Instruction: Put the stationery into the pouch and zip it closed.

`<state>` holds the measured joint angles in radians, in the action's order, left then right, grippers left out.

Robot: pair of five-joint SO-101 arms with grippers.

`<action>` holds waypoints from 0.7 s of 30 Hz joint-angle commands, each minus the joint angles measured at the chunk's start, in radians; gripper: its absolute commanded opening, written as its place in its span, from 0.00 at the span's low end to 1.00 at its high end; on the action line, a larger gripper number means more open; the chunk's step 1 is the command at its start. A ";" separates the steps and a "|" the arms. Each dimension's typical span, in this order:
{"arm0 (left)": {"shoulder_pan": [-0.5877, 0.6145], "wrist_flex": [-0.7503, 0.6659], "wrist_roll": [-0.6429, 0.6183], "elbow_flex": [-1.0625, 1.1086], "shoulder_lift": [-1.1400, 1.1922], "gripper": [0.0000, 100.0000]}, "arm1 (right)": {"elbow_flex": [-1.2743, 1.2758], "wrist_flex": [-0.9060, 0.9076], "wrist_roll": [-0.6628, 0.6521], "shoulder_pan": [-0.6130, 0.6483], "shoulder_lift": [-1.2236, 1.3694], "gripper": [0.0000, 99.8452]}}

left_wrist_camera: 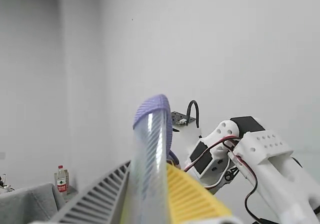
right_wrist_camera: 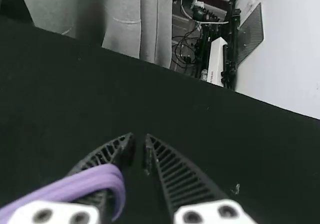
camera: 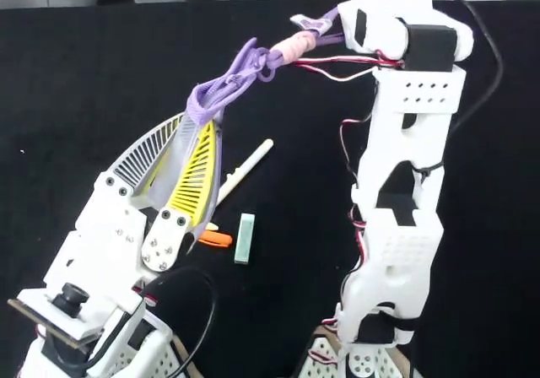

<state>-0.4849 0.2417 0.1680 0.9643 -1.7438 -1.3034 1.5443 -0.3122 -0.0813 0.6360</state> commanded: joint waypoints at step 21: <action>0.016 -0.026 -0.006 -0.578 -0.068 0.03 | 0.007 -0.149 -0.141 -0.276 0.395 0.01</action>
<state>-0.4833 0.2693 0.1665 0.9751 -1.7223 -1.3050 1.4615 -0.3920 -0.1550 0.8462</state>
